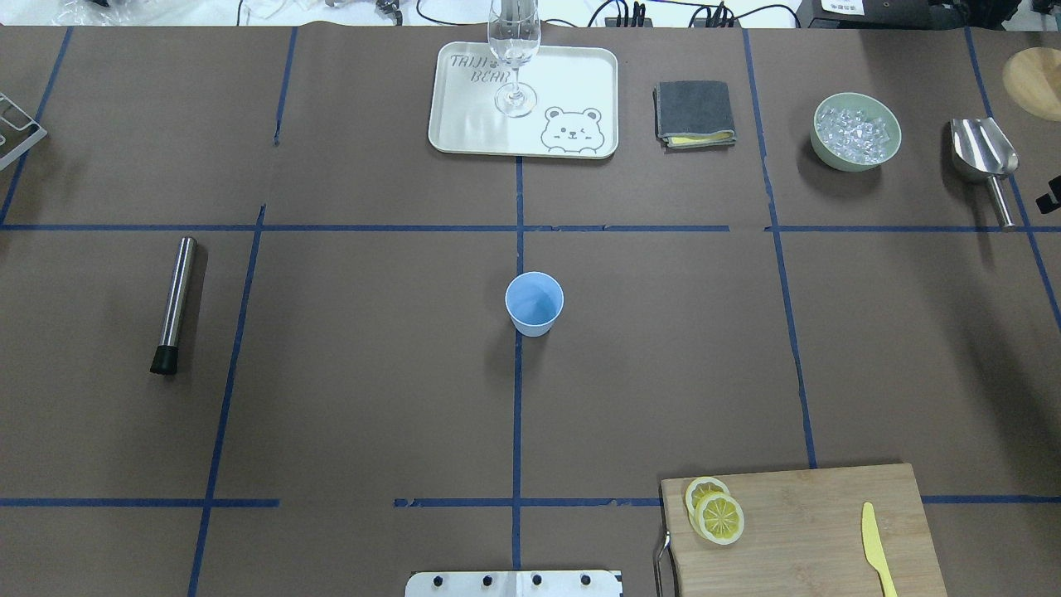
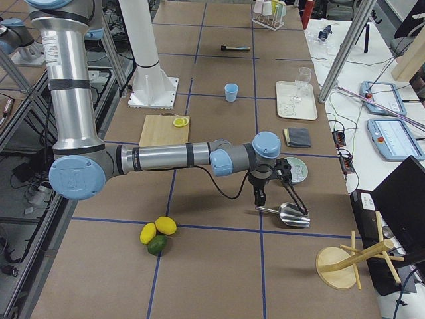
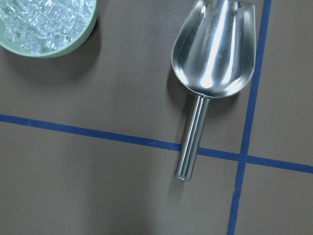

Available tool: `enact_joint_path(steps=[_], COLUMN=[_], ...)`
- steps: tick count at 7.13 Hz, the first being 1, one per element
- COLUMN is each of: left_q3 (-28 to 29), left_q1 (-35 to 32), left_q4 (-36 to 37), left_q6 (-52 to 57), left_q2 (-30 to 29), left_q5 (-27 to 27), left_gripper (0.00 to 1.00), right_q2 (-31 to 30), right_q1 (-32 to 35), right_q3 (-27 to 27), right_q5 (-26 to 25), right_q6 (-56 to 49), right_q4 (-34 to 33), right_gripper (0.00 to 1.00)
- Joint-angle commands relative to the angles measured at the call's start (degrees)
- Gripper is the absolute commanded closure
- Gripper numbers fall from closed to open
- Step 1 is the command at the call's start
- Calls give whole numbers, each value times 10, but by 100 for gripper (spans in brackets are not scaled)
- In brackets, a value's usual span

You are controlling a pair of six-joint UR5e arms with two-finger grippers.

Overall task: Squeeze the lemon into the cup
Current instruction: 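Move the right gripper down toward the lemon slices on the cutting board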

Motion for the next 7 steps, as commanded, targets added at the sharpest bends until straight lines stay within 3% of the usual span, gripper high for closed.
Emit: enact_joint_path(steps=[1, 6, 7], left_q3=[-12, -18, -26], left_q1=[1, 7, 7], left_q4=[-2, -6, -7], left_q6=[3, -1, -1], left_q2=[12, 19, 18], left_q5=[-3, -8, -8], left_gripper=[0, 0, 0], right_q2=[-2, -6, -12], right_q1=[1, -2, -14], right_q3=[1, 7, 9], right_q5=[-1, 1, 8], right_q6=[1, 0, 1], right_q4=[1, 9, 51], right_gripper=[0, 0, 0])
